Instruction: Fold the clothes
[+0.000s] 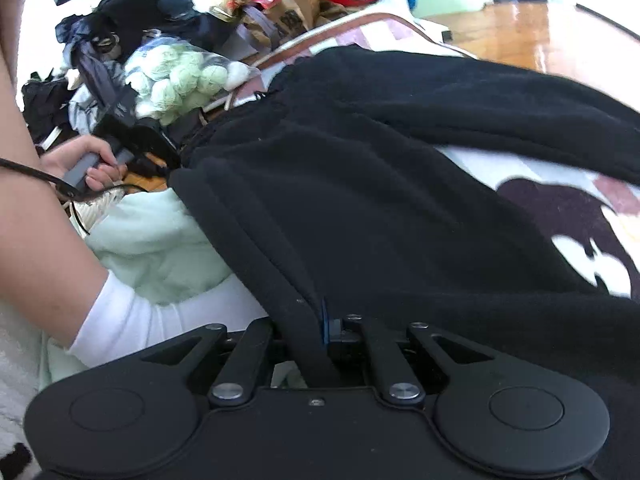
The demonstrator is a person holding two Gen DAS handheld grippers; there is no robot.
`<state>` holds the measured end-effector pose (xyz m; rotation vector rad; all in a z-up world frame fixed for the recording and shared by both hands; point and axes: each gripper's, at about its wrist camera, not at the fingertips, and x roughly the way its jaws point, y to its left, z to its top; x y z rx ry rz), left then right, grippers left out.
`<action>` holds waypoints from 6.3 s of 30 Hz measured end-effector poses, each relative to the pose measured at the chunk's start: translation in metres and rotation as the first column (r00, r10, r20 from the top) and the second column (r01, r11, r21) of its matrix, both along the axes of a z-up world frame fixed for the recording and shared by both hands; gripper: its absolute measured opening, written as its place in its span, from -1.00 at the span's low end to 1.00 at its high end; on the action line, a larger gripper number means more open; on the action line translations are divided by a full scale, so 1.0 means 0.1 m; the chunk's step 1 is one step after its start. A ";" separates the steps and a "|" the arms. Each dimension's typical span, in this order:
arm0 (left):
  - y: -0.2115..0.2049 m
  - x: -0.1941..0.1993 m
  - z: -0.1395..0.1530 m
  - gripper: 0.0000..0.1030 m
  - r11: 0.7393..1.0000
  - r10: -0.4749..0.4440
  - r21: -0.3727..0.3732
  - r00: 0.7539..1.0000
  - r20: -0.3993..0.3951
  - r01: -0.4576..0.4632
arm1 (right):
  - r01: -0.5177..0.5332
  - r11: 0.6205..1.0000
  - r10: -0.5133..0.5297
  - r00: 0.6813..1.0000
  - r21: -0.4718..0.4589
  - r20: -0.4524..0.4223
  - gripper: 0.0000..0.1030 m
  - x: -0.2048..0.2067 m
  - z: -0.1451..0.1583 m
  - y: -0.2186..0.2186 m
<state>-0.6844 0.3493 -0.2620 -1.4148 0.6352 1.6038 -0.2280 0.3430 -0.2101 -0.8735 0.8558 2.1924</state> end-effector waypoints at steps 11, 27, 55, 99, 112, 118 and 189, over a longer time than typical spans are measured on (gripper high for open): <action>0.17 0.68 1.38 -0.11 0.908 -0.377 0.064 0.873 -0.310 0.415 | 0.652 0.738 -0.672 0.735 -0.176 -0.091 0.20 1.49 0.34 -0.51; 0.57 3.80 0.49 0.05 0.204 -0.976 0.215 0.215 -0.030 0.955 | 0.948 -0.153 -0.924 -0.037 -0.280 0.380 0.23 2.89 -0.07 -1.14; 0.58 3.59 -0.06 0.26 0.281 -0.951 0.018 0.276 0.139 0.960 | 0.731 0.229 -0.963 0.072 0.642 0.261 -0.92 2.03 0.84 -1.02; 0.04 -0.39 0.48 0.70 0.992 0.057 0.107 0.994 0.093 -0.067 | 0.954 0.148 -0.919 0.230 -0.262 0.321 0.19 2.57 -0.09 -1.19; 0.10 -0.14 -0.01 0.59 1.000 -0.013 0.019 0.988 0.153 0.010 | 0.962 0.095 -0.952 0.162 -0.255 0.259 0.20 2.63 -0.07 -1.35; -0.06 -0.31 -0.04 0.48 0.986 0.122 0.063 0.931 0.343 -0.152 | 0.953 -0.022 -0.927 0.093 -0.301 0.364 0.23 2.72 -0.19 -1.38; 1.44 0.38 0.75 -0.68 0.860 -0.097 0.510 0.987 0.130 0.017 | 0.911 0.183 -0.939 0.273 0.368 -0.208 -0.88 2.51 1.24 0.38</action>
